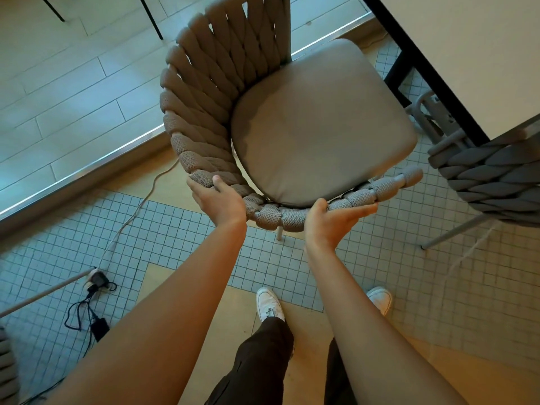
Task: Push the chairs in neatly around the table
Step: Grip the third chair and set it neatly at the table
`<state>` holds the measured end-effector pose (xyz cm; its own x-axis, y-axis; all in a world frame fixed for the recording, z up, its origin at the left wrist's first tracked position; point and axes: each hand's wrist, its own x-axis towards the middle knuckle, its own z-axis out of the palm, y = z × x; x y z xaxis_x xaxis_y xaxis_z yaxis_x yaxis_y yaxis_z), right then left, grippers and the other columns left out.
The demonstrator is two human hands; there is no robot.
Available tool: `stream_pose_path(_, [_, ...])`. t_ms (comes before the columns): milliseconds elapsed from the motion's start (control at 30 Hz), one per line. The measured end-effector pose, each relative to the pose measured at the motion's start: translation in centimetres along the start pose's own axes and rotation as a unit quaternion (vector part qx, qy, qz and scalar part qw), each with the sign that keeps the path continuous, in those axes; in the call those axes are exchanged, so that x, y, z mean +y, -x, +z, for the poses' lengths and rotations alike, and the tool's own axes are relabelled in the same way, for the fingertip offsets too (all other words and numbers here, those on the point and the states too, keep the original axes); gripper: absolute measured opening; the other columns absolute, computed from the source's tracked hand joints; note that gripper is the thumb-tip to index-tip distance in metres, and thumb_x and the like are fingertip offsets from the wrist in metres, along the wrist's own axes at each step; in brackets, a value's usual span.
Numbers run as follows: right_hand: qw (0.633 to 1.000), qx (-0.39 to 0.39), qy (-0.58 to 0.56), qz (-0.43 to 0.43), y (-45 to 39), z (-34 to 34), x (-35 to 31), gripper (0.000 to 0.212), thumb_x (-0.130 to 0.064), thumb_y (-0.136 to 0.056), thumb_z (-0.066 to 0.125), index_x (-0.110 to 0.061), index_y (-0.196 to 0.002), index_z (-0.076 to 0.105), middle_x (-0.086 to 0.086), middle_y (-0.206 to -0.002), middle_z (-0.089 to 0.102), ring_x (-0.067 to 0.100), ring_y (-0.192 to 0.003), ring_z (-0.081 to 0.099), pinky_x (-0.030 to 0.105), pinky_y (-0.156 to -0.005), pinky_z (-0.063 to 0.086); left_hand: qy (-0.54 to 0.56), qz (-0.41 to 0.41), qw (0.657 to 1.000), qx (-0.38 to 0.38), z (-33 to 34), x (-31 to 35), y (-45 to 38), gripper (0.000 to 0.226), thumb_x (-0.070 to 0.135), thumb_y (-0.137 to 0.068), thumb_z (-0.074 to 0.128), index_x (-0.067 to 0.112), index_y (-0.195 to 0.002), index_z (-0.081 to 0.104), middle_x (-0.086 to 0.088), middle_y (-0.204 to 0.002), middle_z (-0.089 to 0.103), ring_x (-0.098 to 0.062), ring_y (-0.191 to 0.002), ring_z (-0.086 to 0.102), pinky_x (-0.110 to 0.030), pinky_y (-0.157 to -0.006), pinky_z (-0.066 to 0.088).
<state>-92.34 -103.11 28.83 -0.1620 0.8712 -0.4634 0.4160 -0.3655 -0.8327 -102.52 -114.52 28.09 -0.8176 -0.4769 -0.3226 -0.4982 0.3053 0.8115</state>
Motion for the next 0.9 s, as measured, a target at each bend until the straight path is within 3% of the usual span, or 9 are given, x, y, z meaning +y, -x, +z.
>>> stream_pose_path(200, [1.0, -0.02, 0.008, 0.001, -1.3, 0.0, -1.1, 0.107, -0.001, -0.09, 0.058, -0.021, -0.159, -0.02, 0.021, -0.151, 0.035, 0.02, -0.105, 0.063, 0.013, -0.067, 0.055, 0.027, 0.001, 1.0, 0.007, 0.8, 0.7, 0.4, 0.066, 0.024, -0.106, 0.047, 0.014, -0.162, 0.013, -0.011, -0.162, 0.028, -0.027, -0.139, 0.045, -0.032, -0.106, 0.042])
stream_pose_path(367, [1.0, -0.02, 0.007, -0.002, -0.7, -0.5, -0.8, 0.108, 0.002, -0.089, 0.059, -0.025, -0.159, -0.019, 0.024, -0.152, 0.035, 0.029, -0.114, 0.064, 0.035, -0.085, 0.062, 0.009, -0.005, 1.0, 0.019, 0.3, -0.2, 0.8, 0.066, 0.026, -0.106, 0.046, 0.014, -0.162, 0.011, -0.01, -0.164, 0.025, -0.027, -0.144, 0.038, -0.032, -0.111, 0.037])
stream_pose_path(467, [0.999, -0.035, 0.01, -0.007, -0.6, -0.7, -0.6, 0.109, 0.002, -0.09, 0.058, -0.025, -0.159, -0.022, 0.024, -0.154, 0.032, 0.024, -0.109, 0.064, 0.022, -0.073, 0.06, 0.001, -0.004, 1.0, 0.02, 0.1, -0.5, 0.8, 0.067, 0.027, -0.107, 0.045, 0.014, -0.162, 0.01, -0.011, -0.165, 0.023, -0.028, -0.145, 0.036, -0.034, -0.115, 0.036])
stream_pose_path(567, [0.999, -0.046, 0.026, -0.011, -0.5, -0.9, -0.6, 0.11, 0.001, -0.091, 0.058, -0.024, -0.158, -0.025, 0.023, -0.157, 0.027, 0.022, -0.108, 0.064, 0.013, -0.064, 0.056, -0.013, -0.006, 1.0, 0.015, 0.1, -0.3, 0.8, 0.067, 0.028, -0.107, 0.042, 0.014, -0.162, 0.007, -0.011, -0.165, 0.02, -0.028, -0.144, 0.036, -0.026, -0.103, 0.032])
stream_pose_path(667, [0.996, -0.056, 0.068, -0.031, -0.4, -1.1, -0.8, 0.11, -0.002, -0.092, 0.058, -0.02, -0.156, -0.029, 0.016, -0.169, -0.006, 0.032, -0.137, 0.048, 0.018, -0.079, 0.057, -0.061, 0.033, 0.998, 0.001, -0.3, -0.4, 1.1, 0.068, 0.027, -0.108, 0.04, 0.013, -0.162, 0.002, -0.009, -0.169, 0.008, -0.028, -0.151, 0.024, -0.035, -0.119, 0.028])
stream_pose_path(700, [0.991, -0.055, 0.102, -0.059, -0.4, -1.2, -0.7, 0.108, -0.005, -0.092, 0.058, -0.015, -0.156, -0.029, 0.015, -0.168, -0.018, 0.035, -0.148, 0.032, 0.029, -0.095, 0.056, -0.111, 0.075, 0.991, -0.002, -0.5, -0.4, 1.1, 0.068, 0.026, -0.108, 0.04, 0.012, -0.162, 0.001, -0.008, -0.17, 0.003, -0.028, -0.154, 0.014, -0.042, -0.124, 0.023])
stream_pose_path(767, [0.962, -0.037, 0.231, -0.142, -0.4, -1.5, -0.2, 0.105, -0.015, -0.091, 0.059, -0.006, -0.158, -0.021, 0.018, -0.166, -0.025, 0.037, -0.156, -0.001, 0.052, -0.122, 0.028, -0.243, 0.191, 0.951, -0.009, -1.0, -0.7, 1.0, 0.067, 0.027, -0.107, 0.037, 0.011, -0.162, 0.004, -0.008, -0.17, -0.005, -0.027, -0.156, -0.004, -0.045, -0.127, 0.006])
stream_pose_path(833, [0.91, -0.028, 0.35, -0.22, -0.5, -2.1, 0.4, 0.103, -0.031, -0.09, 0.058, -0.002, -0.16, -0.011, 0.023, -0.166, -0.021, 0.037, -0.155, -0.015, 0.058, -0.124, 0.001, -0.346, 0.289, 0.892, -0.045, -1.4, -0.8, 0.8, 0.062, 0.036, -0.107, 0.032, 0.016, -0.163, 0.012, -0.004, -0.171, -0.003, -0.025, -0.156, -0.011, -0.044, -0.125, -0.006])
stream_pose_path(900, [0.866, -0.055, 0.42, -0.266, -1.0, -2.8, 0.5, 0.1, -0.045, -0.092, 0.052, -0.004, -0.161, -0.006, 0.022, -0.167, -0.02, 0.036, -0.153, -0.021, 0.058, -0.123, -0.009, -0.422, 0.337, 0.836, -0.099, -1.8, -0.7, 0.6, 0.059, 0.047, -0.106, 0.026, 0.024, -0.16, 0.026, -0.001, -0.171, 0.011, -0.023, -0.156, -0.009, -0.048, -0.124, -0.011])
